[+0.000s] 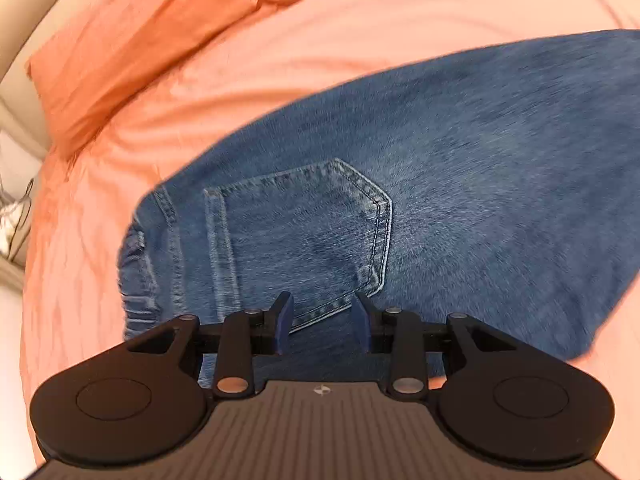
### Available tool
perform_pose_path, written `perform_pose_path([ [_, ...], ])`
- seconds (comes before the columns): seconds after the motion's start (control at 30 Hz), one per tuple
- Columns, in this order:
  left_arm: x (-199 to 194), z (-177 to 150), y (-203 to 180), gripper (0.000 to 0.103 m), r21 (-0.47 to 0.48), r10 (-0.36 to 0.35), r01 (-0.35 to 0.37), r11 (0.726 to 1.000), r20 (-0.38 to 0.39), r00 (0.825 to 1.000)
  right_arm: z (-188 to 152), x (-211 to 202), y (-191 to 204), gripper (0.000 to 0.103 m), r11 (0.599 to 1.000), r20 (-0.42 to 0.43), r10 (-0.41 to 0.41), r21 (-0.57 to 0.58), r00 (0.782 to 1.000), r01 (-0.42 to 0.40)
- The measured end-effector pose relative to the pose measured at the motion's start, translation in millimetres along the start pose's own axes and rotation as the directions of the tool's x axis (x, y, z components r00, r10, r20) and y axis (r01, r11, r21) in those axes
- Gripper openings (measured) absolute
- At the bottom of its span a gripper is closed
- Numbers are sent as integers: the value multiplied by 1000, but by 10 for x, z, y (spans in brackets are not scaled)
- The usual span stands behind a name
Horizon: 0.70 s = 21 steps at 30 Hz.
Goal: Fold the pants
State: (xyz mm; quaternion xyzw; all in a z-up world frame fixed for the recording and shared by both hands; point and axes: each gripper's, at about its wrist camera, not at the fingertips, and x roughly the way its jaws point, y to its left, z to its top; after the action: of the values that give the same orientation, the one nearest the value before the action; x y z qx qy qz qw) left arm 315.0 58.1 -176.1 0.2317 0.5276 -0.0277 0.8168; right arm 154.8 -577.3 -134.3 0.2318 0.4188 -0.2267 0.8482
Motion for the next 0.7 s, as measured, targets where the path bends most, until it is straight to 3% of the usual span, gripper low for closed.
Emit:
perform_pose_path([
  [0.27, 423, 145, -165, 41, -14, 71, -73, 997, -116, 991, 590, 383, -732, 42, 988, 0, -39, 149, 999, 38],
  [0.37, 500, 163, -235, 40, 4, 98, -98, 995, -136, 986, 703, 549, -877, 31, 984, -20, -22, 177, 1000, 25],
  [0.4, 521, 172, -251, 40, 9, 105, -105, 994, -140, 985, 742, 597, -921, 18, 983, -26, -1, 186, 1000, 6],
  [0.57, 553, 164, -278, 35, 28, 115, -112, 993, -149, 982, 925, 638, -865, 8, 987, -22, 47, 157, 999, -43],
  [0.7, 564, 168, -308, 30, 30, 117, -114, 993, -152, 981, 1076, 459, -614, 6, 998, -2, 29, 48, 1000, -28],
])
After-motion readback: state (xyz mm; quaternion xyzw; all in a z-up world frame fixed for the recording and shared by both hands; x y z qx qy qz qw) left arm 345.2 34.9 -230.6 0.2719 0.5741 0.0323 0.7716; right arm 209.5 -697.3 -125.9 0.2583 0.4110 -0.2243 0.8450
